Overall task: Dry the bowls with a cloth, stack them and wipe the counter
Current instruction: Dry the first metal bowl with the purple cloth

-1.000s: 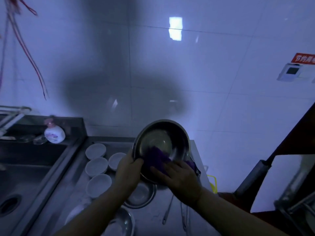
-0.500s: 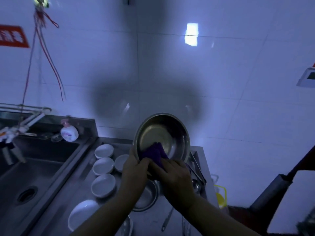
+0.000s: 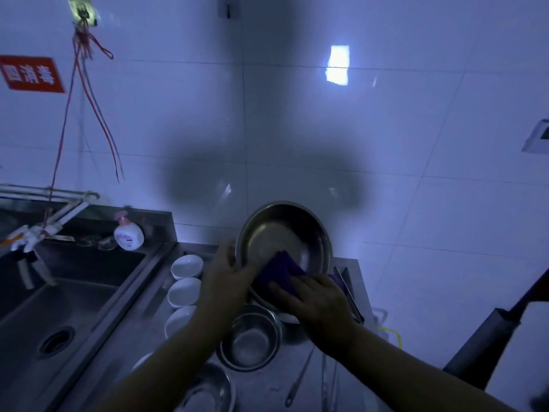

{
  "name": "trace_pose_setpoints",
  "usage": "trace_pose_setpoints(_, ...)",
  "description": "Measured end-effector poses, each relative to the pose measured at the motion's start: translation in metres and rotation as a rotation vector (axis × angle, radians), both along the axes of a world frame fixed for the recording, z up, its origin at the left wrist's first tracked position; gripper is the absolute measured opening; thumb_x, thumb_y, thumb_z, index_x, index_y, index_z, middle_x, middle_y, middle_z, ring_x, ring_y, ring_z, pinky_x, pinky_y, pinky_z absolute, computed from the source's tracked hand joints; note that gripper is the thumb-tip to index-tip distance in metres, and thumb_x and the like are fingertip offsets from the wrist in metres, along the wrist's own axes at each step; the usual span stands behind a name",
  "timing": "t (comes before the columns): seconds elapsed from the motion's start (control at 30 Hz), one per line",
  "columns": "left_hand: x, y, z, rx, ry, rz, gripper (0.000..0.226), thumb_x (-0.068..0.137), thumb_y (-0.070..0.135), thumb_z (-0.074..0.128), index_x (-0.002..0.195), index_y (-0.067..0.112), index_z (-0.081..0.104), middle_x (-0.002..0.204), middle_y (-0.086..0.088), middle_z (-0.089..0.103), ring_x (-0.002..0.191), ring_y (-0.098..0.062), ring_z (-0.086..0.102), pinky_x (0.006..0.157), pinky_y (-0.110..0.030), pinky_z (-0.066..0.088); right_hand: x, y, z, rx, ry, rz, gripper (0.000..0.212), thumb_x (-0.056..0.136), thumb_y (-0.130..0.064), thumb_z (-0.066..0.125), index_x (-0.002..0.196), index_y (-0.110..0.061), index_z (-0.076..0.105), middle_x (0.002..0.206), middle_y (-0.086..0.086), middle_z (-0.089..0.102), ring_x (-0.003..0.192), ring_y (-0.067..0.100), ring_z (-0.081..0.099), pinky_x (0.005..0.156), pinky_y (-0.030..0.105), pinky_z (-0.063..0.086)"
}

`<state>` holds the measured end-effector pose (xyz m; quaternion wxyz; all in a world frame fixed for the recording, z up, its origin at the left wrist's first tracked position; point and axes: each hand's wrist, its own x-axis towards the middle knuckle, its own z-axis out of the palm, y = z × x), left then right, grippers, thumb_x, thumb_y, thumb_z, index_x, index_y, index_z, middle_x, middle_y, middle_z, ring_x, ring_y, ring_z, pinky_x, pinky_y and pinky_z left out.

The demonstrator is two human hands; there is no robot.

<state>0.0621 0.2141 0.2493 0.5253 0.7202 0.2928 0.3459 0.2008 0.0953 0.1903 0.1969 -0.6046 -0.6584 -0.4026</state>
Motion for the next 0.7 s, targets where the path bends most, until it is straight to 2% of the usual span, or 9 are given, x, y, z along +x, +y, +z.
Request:
trace_pose_setpoints(0.07, 0.007, -0.016, -0.014, -0.037, -0.031, 0.051, 0.032, 0.083, 0.011, 0.063, 0.111, 0.02, 0.05, 0.084, 0.0, 0.064, 0.067, -0.004, 0.064, 0.048, -0.008, 0.046, -0.016, 0.008, 0.004, 0.0, 0.128, -0.045, 0.025, 0.095, -0.027, 0.056, 0.115, -0.019, 0.069, 0.086, 0.003, 0.071, 0.075, 0.018, 0.066, 0.066, 0.033, 0.052)
trace_pose_setpoints(0.13, 0.012, -0.018, -0.018, -0.125, -0.075, 0.08, 0.025, 0.087, 0.005, 0.056, 0.111, 0.011, 0.051, 0.082, -0.002, 0.064, 0.067, -0.008, 0.064, 0.048, -0.01, 0.046, -0.026, 0.012, 0.005, -0.027, 0.203, -0.066, 0.032, 0.094, -0.029, 0.06, 0.124, -0.019, 0.062, 0.089, 0.004, 0.07, 0.077, 0.018, 0.065, 0.066, 0.035, 0.051)
trace_pose_setpoints(0.2, 0.011, -0.009, -0.014, -0.149, -0.094, 0.062, 0.017, 0.088, 0.005, 0.052, 0.102, 0.012, 0.056, 0.078, -0.001, 0.066, 0.069, -0.011, 0.064, 0.05, -0.014, 0.047, -0.029, 0.012, 0.005, -0.079, 0.233, -0.055, 0.043, 0.091, -0.027, 0.063, 0.132, -0.02, 0.054, 0.095, 0.004, 0.07, 0.081, 0.019, 0.065, 0.068, 0.036, 0.051)
trace_pose_setpoints(0.3, 0.006, 0.005, -0.008, -0.114, -0.071, -0.022, 0.019, 0.087, 0.003, 0.05, 0.093, 0.019, 0.06, 0.072, 0.002, 0.069, 0.065, -0.005, 0.065, 0.049, -0.013, 0.046, -0.02, 0.002, 0.008, -0.24, 0.201, -0.025, 0.062, 0.081, -0.023, 0.07, 0.138, -0.022, 0.045, 0.108, 0.005, 0.068, 0.093, 0.021, 0.065, 0.074, 0.036, 0.053)
trace_pose_setpoints(0.37, 0.002, 0.013, -0.008, -0.086, -0.028, -0.069, 0.024, 0.087, 0.005, 0.051, 0.093, 0.025, 0.062, 0.075, 0.005, 0.071, 0.068, -0.012, 0.067, 0.052, -0.022, 0.05, -0.007, -0.008, 0.016, -0.353, 0.124, -0.029, 0.07, 0.068, -0.018, 0.077, 0.133, -0.023, 0.05, 0.107, 0.005, 0.069, 0.093, 0.021, 0.066, 0.076, 0.034, 0.054)
trace_pose_setpoints(0.43, -0.002, 0.02, -0.008, -0.012, 0.04, -0.113, 0.032, 0.086, 0.006, 0.052, 0.087, 0.034, 0.064, 0.075, 0.004, 0.071, 0.068, -0.015, 0.067, 0.055, -0.028, 0.052, 0.01, -0.015, 0.028, -0.427, 0.003, -0.063, 0.067, 0.061, -0.016, 0.081, 0.124, -0.026, 0.061, 0.103, 0.002, 0.071, 0.092, 0.02, 0.068, 0.077, 0.031, 0.054)
trace_pose_setpoints(0.53, 0.0, 0.024, -0.004, 0.049, 0.089, -0.201, 0.033, 0.076, 0.016, 0.051, 0.081, 0.046, 0.063, 0.074, 0.012, 0.07, 0.066, -0.004, 0.066, 0.053, -0.016, 0.048, 0.027, -0.017, 0.042, -0.394, -0.123, -0.149, 0.057, 0.059, -0.017, 0.084, 0.114, -0.024, 0.07, 0.098, 0.006, 0.072, 0.091, 0.021, 0.069, 0.074, 0.027, 0.054)
trace_pose_setpoints(0.6, 0.004, 0.025, -0.002, 0.051, 0.117, -0.227, 0.034, 0.068, 0.02, 0.049, 0.081, 0.048, 0.063, 0.073, 0.013, 0.07, 0.065, -0.003, 0.065, 0.051, -0.016, 0.048, 0.027, -0.012, 0.046, -0.32, -0.05, -0.225, 0.062, 0.06, -0.015, 0.084, 0.119, -0.019, 0.067, 0.1, 0.011, 0.071, 0.091, 0.025, 0.068, 0.074, 0.029, 0.054)
trace_pose_setpoints(0.7, 0.011, 0.019, -0.004, 0.023, 0.133, -0.245, 0.023, 0.072, 0.022, 0.052, 0.086, 0.036, 0.063, 0.08, 0.001, 0.071, 0.078, -0.018, 0.068, 0.07, -0.038, 0.056, 0.015, 0.001, 0.05, -0.252, 0.103, -0.252, 0.064, 0.068, -0.019, 0.079, 0.129, -0.017, 0.06, 0.106, 0.012, 0.069, 0.096, 0.028, 0.065, 0.08, 0.035, 0.052)
